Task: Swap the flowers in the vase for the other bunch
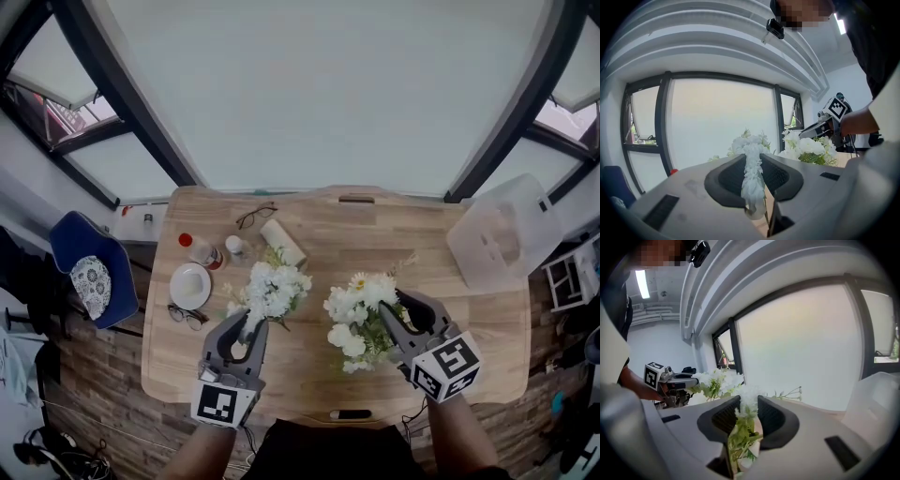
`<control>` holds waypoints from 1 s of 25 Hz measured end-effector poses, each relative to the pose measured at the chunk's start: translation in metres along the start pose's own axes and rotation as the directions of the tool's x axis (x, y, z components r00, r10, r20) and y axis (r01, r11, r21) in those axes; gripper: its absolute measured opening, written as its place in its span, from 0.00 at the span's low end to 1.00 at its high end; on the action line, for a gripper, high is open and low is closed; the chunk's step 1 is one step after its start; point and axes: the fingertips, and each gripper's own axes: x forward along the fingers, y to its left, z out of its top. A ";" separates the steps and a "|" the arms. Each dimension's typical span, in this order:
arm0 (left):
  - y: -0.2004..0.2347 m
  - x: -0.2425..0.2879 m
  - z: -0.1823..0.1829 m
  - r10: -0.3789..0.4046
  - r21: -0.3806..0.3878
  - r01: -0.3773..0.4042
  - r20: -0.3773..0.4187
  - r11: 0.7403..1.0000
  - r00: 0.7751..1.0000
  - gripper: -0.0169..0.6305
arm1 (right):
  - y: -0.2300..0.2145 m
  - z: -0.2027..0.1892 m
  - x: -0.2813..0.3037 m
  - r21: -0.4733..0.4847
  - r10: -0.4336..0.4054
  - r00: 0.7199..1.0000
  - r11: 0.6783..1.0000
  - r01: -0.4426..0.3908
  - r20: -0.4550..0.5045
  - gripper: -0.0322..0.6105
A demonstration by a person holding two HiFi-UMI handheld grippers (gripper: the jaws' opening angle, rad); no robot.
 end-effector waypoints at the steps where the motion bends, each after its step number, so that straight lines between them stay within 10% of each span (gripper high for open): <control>1: 0.000 -0.001 0.000 0.000 0.000 0.000 0.000 1.000 1.000 0.16 | -0.001 0.000 -0.001 0.002 -0.008 1.000 1.000 0.008 0.004 0.24; 25: -0.006 -0.011 0.016 -0.012 0.038 0.010 0.049 0.999 0.999 0.16 | 0.012 0.023 -0.031 0.028 -0.010 0.997 1.000 0.008 0.078 0.15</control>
